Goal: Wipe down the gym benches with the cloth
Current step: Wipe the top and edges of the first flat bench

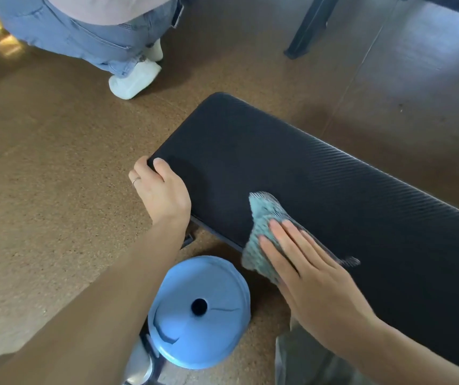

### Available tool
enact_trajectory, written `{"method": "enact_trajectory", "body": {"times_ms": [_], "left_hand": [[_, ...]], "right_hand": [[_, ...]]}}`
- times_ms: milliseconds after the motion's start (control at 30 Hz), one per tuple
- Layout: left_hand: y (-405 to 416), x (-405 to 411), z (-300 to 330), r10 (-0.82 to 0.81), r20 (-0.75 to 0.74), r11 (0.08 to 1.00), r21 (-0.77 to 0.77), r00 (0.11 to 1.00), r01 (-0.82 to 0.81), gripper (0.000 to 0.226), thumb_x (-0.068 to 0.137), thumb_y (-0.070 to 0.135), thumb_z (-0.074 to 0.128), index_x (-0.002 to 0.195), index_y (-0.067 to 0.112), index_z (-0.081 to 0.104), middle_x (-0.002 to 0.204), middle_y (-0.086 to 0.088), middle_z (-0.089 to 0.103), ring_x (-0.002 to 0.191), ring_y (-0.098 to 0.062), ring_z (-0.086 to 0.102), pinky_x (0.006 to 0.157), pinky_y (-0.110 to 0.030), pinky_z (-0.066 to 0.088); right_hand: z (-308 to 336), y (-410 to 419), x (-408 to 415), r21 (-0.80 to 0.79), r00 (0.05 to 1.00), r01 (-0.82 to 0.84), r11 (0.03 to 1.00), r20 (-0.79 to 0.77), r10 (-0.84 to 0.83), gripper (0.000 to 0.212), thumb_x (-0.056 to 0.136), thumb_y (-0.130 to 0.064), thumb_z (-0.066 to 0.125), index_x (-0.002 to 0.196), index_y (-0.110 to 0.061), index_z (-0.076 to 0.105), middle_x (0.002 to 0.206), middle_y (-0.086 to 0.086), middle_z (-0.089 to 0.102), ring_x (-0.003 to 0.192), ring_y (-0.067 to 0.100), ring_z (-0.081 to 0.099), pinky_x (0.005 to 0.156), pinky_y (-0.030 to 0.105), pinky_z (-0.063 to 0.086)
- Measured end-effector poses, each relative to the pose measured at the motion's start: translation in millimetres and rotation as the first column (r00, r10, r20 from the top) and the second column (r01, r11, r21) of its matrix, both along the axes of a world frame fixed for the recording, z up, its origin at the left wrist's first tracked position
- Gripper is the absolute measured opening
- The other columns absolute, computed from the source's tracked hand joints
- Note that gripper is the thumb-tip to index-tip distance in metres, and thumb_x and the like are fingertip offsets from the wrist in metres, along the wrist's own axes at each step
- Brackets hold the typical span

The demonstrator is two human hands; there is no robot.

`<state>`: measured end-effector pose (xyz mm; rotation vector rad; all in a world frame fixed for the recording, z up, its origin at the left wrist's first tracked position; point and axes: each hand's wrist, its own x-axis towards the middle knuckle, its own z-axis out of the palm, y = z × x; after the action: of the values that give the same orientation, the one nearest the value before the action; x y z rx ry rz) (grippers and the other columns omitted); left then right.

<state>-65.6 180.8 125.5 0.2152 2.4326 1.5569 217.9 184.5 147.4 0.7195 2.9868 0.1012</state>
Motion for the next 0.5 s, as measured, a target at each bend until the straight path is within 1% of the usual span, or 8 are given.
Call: {"method": "enact_trajectory", "body": {"times_ms": [67, 100, 167, 233, 267, 333, 433, 500], "left_hand": [[1, 1, -2, 0.016, -0.011, 1.0, 0.002, 1.0, -0.016, 0.043, 0.106, 0.03, 0.031, 0.142, 0.012, 0.044, 0.143, -0.006, 0.042, 0.114, -0.014, 0.041, 0.098, -0.026, 0.03], [2, 1, -2, 0.019, -0.015, 1.0, -0.001, 1.0, -0.019, 0.043, 0.106, 0.03, 0.031, 0.143, 0.012, 0.044, 0.143, -0.005, 0.042, 0.113, -0.013, 0.04, 0.098, -0.026, 0.03], [2, 1, -3, 0.015, -0.015, 1.0, -0.006, 1.0, -0.015, 0.043, 0.107, 0.03, 0.03, 0.144, 0.013, 0.043, 0.145, -0.004, 0.04, 0.114, -0.013, 0.04, 0.097, -0.025, 0.029], [2, 0, -3, 0.011, -0.003, 1.0, -0.005, 1.0, -0.011, 0.043, 0.107, 0.031, 0.029, 0.144, 0.014, 0.042, 0.145, -0.003, 0.04, 0.113, -0.012, 0.04, 0.096, -0.024, 0.029], [2, 1, -2, 0.013, -0.003, 1.0, -0.003, 1.0, -0.013, 0.042, 0.107, 0.03, 0.029, 0.144, 0.013, 0.043, 0.144, -0.003, 0.04, 0.112, -0.011, 0.04, 0.095, -0.024, 0.029], [4, 0, -3, 0.031, -0.017, 0.999, 0.005, 0.999, -0.031, 0.041, 0.107, 0.029, 0.03, 0.141, 0.011, 0.045, 0.142, -0.005, 0.042, 0.114, -0.015, 0.043, 0.094, -0.024, 0.029], [4, 3, -4, 0.073, -0.05, 0.997, 0.01, 0.996, -0.073, 0.041, 0.107, 0.03, 0.03, 0.139, 0.01, 0.048, 0.14, -0.006, 0.045, 0.122, -0.021, 0.046, 0.094, -0.025, 0.03], [6, 2, -5, 0.084, -0.056, 0.996, -0.002, 0.995, -0.084, 0.041, 0.107, 0.03, 0.029, 0.137, 0.01, 0.049, 0.139, -0.006, 0.046, 0.122, -0.022, 0.047, 0.094, -0.024, 0.031]], "right_hand": [[2, 1, 18, -0.009, 0.999, -0.028, 1.0, 0.037, 0.029, 0.06, 0.105, -0.03, 0.035, 0.161, -0.008, 0.031, 0.168, 0.016, 0.027, 0.154, 0.033, 0.029, 0.121, 0.049, 0.025], [3, 5, 15, -0.029, 0.998, -0.035, 0.999, 0.042, 0.036, 0.06, 0.105, -0.032, 0.032, 0.161, -0.009, 0.031, 0.168, 0.016, 0.027, 0.155, 0.032, 0.028, 0.121, 0.049, 0.025], [5, 18, -8, -0.076, 0.999, -0.047, 0.996, 0.024, 0.049, 0.061, 0.107, -0.036, 0.027, 0.162, -0.011, 0.028, 0.168, 0.014, 0.027, 0.156, 0.03, 0.025, 0.125, 0.046, 0.026], [1, 42, -48, -0.108, 0.998, -0.049, 0.993, -0.033, 0.046, 0.06, 0.108, -0.036, 0.023, 0.162, -0.01, 0.028, 0.168, 0.015, 0.027, 0.157, 0.03, 0.023, 0.127, 0.045, 0.024], [0, 56, -73, -0.118, 0.997, -0.037, 0.992, -0.071, 0.028, 0.06, 0.108, -0.035, 0.022, 0.162, -0.009, 0.029, 0.167, 0.016, 0.028, 0.156, 0.031, 0.023, 0.127, 0.046, 0.022], [0, 80, -125, -0.169, 0.989, 0.044, 0.985, -0.134, -0.067, 0.06, 0.108, -0.034, 0.023, 0.162, -0.008, 0.029, 0.168, 0.018, 0.025, 0.157, 0.033, 0.02, 0.128, 0.046, 0.017], [4, 105, -180, -0.257, 0.969, 0.182, 0.949, -0.118, -0.218, 0.059, 0.11, -0.034, 0.023, 0.165, -0.012, 0.016, 0.173, 0.013, 0.01, 0.16, 0.029, 0.005, 0.13, 0.041, 0.004], [4, 119, -184, -0.264, 0.964, 0.203, 0.943, -0.116, -0.24, 0.059, 0.111, -0.035, 0.02, 0.165, -0.014, 0.015, 0.173, 0.01, 0.008, 0.16, 0.026, 0.003, 0.13, 0.04, 0.004]]}}
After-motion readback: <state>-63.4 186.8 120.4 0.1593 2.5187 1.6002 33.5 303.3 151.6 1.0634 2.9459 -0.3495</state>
